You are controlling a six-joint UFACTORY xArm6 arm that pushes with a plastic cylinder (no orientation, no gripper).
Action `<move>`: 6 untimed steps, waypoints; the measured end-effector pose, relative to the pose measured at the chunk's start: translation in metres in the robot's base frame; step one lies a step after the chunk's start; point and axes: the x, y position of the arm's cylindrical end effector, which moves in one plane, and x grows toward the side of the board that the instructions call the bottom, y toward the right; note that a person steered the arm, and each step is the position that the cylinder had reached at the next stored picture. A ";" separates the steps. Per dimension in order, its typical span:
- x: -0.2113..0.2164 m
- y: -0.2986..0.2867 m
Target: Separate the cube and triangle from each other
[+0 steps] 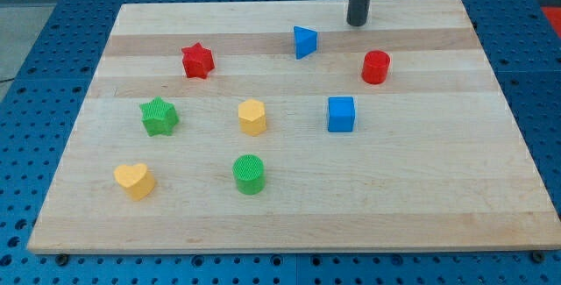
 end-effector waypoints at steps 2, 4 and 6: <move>0.061 -0.038; 0.113 -0.104; 0.184 -0.088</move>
